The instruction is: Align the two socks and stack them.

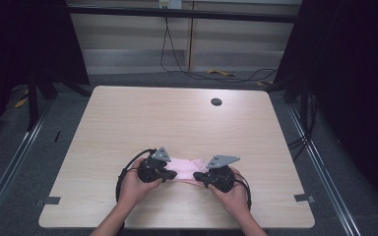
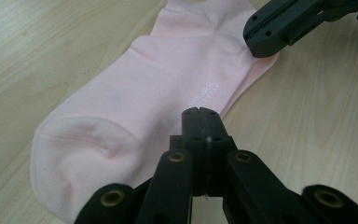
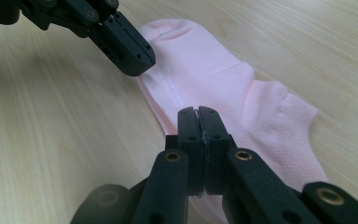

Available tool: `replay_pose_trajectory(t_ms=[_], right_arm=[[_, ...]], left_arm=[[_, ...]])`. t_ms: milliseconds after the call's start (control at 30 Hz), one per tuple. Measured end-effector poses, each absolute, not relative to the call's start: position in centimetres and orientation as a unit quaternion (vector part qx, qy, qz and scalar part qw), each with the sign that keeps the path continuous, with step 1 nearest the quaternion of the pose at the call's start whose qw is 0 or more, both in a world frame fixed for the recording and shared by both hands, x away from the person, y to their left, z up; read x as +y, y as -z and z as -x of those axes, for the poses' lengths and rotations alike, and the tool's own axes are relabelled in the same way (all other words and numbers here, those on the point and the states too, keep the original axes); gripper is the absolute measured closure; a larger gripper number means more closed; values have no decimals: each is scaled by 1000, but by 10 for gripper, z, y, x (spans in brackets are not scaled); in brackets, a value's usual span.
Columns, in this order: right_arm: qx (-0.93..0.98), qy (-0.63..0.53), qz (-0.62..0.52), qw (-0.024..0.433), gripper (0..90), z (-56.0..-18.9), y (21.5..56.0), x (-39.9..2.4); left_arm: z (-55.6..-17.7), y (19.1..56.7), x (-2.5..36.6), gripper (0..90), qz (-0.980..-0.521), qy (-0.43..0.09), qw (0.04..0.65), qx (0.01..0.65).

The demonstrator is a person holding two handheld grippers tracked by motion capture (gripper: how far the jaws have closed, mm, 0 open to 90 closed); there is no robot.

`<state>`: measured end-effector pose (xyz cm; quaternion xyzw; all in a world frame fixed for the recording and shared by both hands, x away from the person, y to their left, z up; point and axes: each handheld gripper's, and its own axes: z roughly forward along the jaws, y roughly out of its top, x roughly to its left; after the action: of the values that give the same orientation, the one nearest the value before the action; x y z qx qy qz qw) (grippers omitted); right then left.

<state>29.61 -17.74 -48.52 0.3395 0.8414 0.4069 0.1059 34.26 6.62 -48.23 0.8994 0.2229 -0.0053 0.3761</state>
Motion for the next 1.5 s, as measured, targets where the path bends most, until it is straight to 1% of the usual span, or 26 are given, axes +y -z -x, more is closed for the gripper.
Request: replay_pose_trajectory(t_ms=[67,200,333,367,433,500,533,600,700,767,833,933,967,1033,1067,1100,1133,1200,1267,1500], right_arm=[[840,-412,-337,104,892,-294,484,-178],[847,-402,-334,95,891,-288,489,-179],[852,-394,-335,80,888,-286,499,-178],[851,-397,-335,78,887,-286,499,-178],[852,-397,-333,78,887,-286,499,-178],[850,-400,-334,76,883,-285,500,-178],[850,-400,-335,76,876,-285,500,-178],[849,-401,-336,76,836,-285,500,-179],[843,-409,-338,86,807,-285,494,-179],[836,-417,-343,99,779,-288,488,-182],[832,-417,-349,111,762,-293,483,-184],[836,-403,-350,130,718,-298,482,-185],[836,-399,-354,131,697,-299,483,-185],[837,-395,-356,131,653,-298,486,-186],[837,-393,-357,132,629,-297,488,-187],[838,-391,-356,133,612,-296,490,-187],[840,-389,-356,132,593,-295,492,-187],[843,-383,-354,132,559,-292,495,-186],[843,-383,-354,130,546,-291,496,-185],[847,-378,-349,135,541,-290,497,-183]], left_arm=[[-341,483,66,900,-898,8,381,222],[-340,487,65,900,-906,10,365,215],[-340,487,63,900,-895,8,385,226],[-340,486,63,896,-895,2,387,222],[-340,483,59,855,-890,-11,396,226],[-341,484,54,844,-893,-7,395,216],[-341,486,51,843,-899,-7,383,213],[-341,492,47,849,-909,-1,360,208],[-339,493,50,861,-907,10,367,209],[-339,491,51,850,-907,5,368,206],[-339,487,55,794,-900,3,380,213],[-346,479,66,757,-890,-14,393,229],[-350,477,72,750,-888,-18,393,238],[-356,475,84,696,-883,-39,389,261],[-360,474,90,685,-879,-43,390,270],[-363,474,95,645,-871,-47,396,285],[-366,474,100,631,-873,-53,389,289],[-370,475,108,640,-869,-58,387,305],[-372,477,112,656,-868,-58,381,313],[-374,491,107,680,-874,-52,361,321]])
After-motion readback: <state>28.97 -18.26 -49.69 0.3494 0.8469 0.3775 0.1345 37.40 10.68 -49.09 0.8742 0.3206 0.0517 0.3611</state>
